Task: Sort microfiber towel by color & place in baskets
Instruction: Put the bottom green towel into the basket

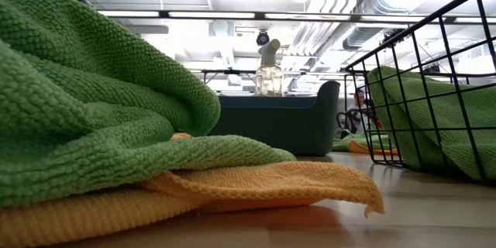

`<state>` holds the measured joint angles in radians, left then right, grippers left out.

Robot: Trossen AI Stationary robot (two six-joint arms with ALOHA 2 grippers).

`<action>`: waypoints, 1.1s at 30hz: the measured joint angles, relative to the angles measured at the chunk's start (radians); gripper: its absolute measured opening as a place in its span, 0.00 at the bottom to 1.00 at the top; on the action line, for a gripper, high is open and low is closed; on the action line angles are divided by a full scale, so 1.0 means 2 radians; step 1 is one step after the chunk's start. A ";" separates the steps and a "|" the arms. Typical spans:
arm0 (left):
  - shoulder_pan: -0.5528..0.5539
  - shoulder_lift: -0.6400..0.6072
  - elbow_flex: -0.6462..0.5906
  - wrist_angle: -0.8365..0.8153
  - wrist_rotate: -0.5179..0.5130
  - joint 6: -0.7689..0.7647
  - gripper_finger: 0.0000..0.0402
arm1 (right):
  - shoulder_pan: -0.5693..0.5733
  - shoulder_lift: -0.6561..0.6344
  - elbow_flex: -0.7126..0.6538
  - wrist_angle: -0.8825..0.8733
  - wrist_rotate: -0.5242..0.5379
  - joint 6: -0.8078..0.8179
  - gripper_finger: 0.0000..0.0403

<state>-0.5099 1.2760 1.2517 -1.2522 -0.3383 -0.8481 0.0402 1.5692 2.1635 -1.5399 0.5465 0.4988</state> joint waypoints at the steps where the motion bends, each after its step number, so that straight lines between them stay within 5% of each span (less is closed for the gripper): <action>1: 0.021 0.000 -0.001 0.003 -0.001 0.030 0.64 | 0.000 0.000 0.000 -0.002 0.000 0.002 0.76; 6: 0.112 0.015 -0.027 0.100 0.046 0.157 0.64 | 0.000 0.000 0.000 -0.016 -0.001 0.023 0.76; 11: 0.141 0.032 -0.050 0.218 0.136 0.190 0.64 | 0.000 0.000 -0.009 -0.015 -0.053 0.028 0.76; 24: 0.014 0.044 -0.113 0.327 0.142 0.195 0.64 | 0.101 0.000 -0.215 0.008 -0.113 0.096 0.76; 33: -0.013 0.146 -0.098 0.385 0.147 0.250 0.64 | 0.175 -0.004 -0.299 0.039 -0.120 0.185 0.76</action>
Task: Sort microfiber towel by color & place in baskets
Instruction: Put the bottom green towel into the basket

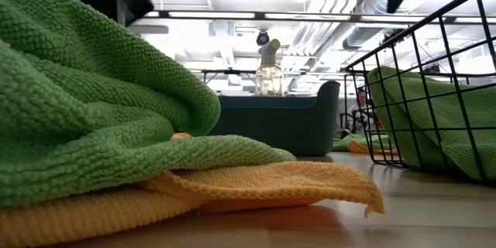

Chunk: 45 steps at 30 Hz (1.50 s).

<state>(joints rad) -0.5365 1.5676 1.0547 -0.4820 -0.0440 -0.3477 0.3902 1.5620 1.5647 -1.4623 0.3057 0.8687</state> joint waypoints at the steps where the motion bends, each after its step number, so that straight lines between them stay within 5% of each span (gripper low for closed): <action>1: 0.000 0.013 0.007 -0.001 0.003 0.003 0.64 | 0.005 0.000 -0.002 0.001 0.000 0.007 0.76; 9: 0.001 0.076 0.043 0.002 0.029 0.022 0.59 | 0.026 0.000 0.009 0.001 0.002 0.026 0.76; 16: 0.003 0.062 0.048 -0.010 0.029 0.000 0.05 | 0.039 0.000 0.031 0.002 0.028 0.037 0.76; 22: 0.027 -0.023 0.089 -0.063 -0.022 -0.012 0.01 | 0.049 -0.001 0.042 0.096 0.056 -0.001 0.76; 30: 0.069 -0.137 0.188 -0.060 -0.174 0.005 0.00 | 0.035 -0.001 0.039 0.350 0.056 -0.150 0.76; 36: 0.089 -0.144 0.244 -0.059 -0.209 0.009 0.00 | 0.009 0.001 0.039 0.487 0.067 -0.233 0.76; 45: 0.097 -0.123 0.256 -0.016 -0.230 0.036 0.00 | -0.024 0.002 0.038 0.538 0.109 -0.299 0.76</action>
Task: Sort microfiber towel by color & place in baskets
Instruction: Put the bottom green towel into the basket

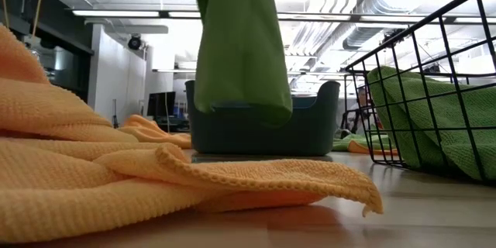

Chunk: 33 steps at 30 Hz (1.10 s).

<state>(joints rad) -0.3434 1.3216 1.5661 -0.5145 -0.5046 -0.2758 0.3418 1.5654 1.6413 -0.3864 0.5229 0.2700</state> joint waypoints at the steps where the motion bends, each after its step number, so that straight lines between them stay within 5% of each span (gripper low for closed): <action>1: 0.002 0.001 0.000 0.006 0.000 0.000 0.00 | -0.002 0.001 0.000 0.005 -0.001 -0.004 0.76; 15: 0.013 0.004 0.000 0.050 0.003 0.043 0.00 | -0.024 0.057 0.000 0.059 -0.070 -0.008 0.73; 18: 0.013 0.004 0.000 0.052 0.003 0.048 0.00 | -0.024 0.058 0.000 0.059 -0.072 -0.009 0.56; 23: 0.013 0.004 0.000 0.043 -0.002 0.048 0.03 | -0.022 0.049 0.000 0.048 -0.084 -0.008 0.06; 33: 0.007 -0.051 0.000 -0.104 -0.051 0.028 0.32 | -0.003 -0.055 0.000 -0.221 -0.068 0.087 0.01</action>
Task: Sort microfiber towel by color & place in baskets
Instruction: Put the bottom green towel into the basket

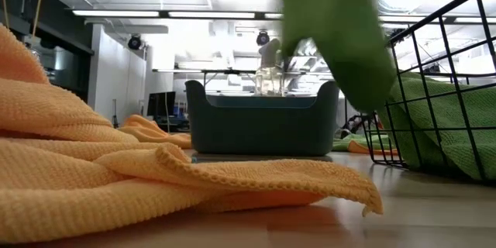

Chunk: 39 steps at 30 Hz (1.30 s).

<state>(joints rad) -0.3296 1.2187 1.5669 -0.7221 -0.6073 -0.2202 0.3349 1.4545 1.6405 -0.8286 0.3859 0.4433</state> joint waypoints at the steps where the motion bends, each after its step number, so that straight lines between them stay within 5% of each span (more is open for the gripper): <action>1: -0.002 -0.007 0.000 -0.024 -0.014 -0.009 0.35 | 0.007 -0.015 0.000 -0.027 0.005 0.017 0.01; 10: -0.004 -0.053 -0.006 -0.123 -0.071 -0.107 0.47 | 0.152 -0.133 0.001 -0.151 0.111 0.192 0.00; 18: -0.004 -0.052 -0.033 -0.107 -0.082 -0.112 0.47 | 0.239 -0.110 -0.039 -0.280 0.147 0.392 0.00; 26: -0.004 -0.044 -0.034 -0.096 -0.072 -0.117 0.47 | 0.243 -0.096 -0.223 -0.105 0.052 0.468 0.00; 30: -0.004 -0.044 -0.034 -0.096 -0.071 -0.122 0.47 | 0.242 -0.096 -0.305 -0.084 0.002 0.599 0.00; 34: -0.004 -0.044 -0.034 -0.096 -0.065 -0.125 0.47 | 0.241 -0.099 -0.340 -0.075 -0.002 0.712 0.00; 39: -0.004 -0.044 -0.034 -0.096 -0.051 -0.126 0.47 | 0.226 -0.099 -0.341 -0.076 -0.047 0.719 0.06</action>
<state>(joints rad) -0.3367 1.1301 1.4994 -0.9146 -0.7099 -0.4715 0.7876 1.2560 0.9581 -0.9802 0.2927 1.8810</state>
